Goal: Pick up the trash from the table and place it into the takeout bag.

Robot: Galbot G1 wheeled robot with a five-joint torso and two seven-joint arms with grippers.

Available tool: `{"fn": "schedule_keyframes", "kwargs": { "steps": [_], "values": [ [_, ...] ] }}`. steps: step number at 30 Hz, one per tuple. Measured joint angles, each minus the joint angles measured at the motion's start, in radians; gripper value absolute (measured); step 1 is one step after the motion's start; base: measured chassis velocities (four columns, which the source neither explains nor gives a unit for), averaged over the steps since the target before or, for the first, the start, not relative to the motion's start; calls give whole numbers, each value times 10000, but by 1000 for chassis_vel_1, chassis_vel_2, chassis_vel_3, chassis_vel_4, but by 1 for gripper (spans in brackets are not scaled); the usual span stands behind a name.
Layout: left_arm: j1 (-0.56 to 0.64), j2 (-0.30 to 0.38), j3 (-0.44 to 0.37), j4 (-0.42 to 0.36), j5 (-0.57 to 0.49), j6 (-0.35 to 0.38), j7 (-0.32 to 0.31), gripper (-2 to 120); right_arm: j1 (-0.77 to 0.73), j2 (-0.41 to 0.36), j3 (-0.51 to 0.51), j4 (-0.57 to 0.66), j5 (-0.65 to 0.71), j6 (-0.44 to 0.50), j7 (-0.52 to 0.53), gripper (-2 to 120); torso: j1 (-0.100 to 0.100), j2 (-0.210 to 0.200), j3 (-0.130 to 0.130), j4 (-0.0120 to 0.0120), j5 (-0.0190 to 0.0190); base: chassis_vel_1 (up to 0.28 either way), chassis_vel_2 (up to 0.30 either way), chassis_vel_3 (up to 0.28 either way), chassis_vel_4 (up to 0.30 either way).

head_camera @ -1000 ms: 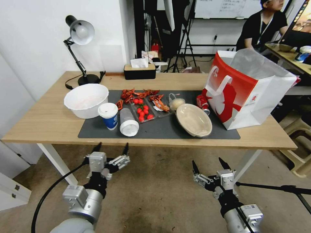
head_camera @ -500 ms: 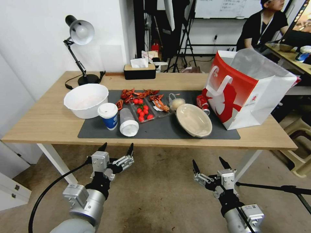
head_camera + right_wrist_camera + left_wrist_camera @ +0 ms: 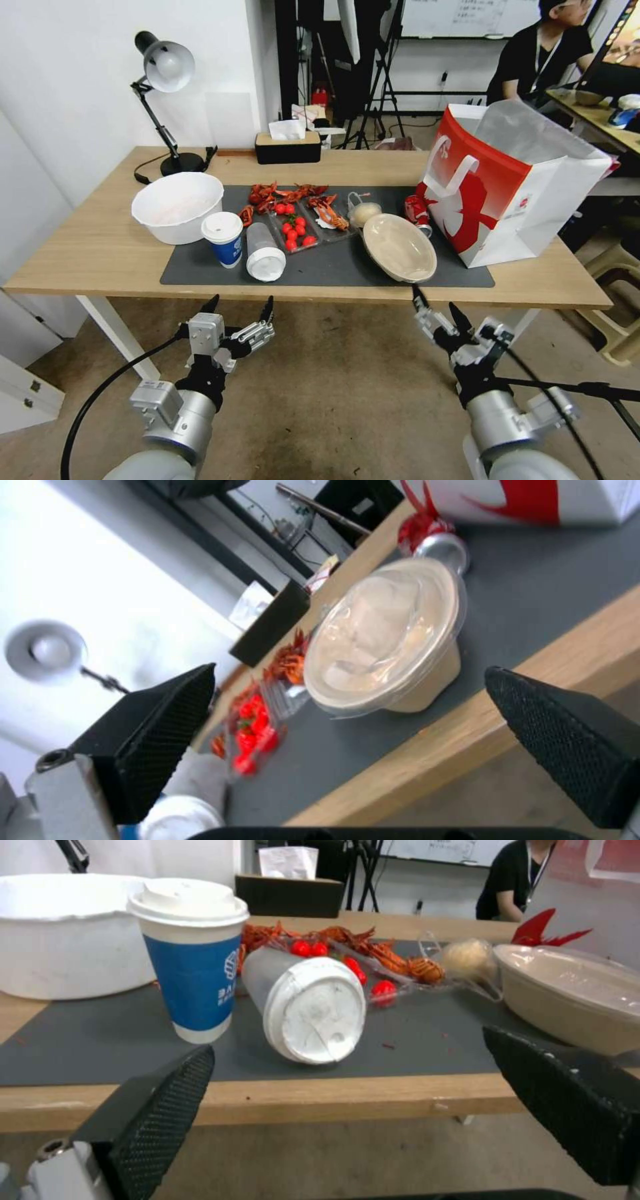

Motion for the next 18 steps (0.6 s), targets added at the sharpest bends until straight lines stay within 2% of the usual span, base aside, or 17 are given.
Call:
{"fn": "schedule_keyframes", "kwargs": {
  "steps": [6, 11, 18],
  "values": [
    [-181, 240, 61, 206, -154, -43, 11, 100, 671, -2, 12, -399, 1158, 47, 455, 100, 0, 0, 0, 0, 0, 0, 0, 0, 0],
    [-271, 393, 67, 307, -301, -74, 27, 100, 1197, 69, 24, -711, 1219, -13, 912, 100, 0, 0, 0, -4, 0, 0, 0, 0, 0],
    [-144, 393, -78, 250, -330, -167, 20, 100, 2298, 102, -25, -1435, 2225, -533, 1942, 100, 0, -1, 0, -1, 0, 0, 0, 0, 0]
  ]
}}
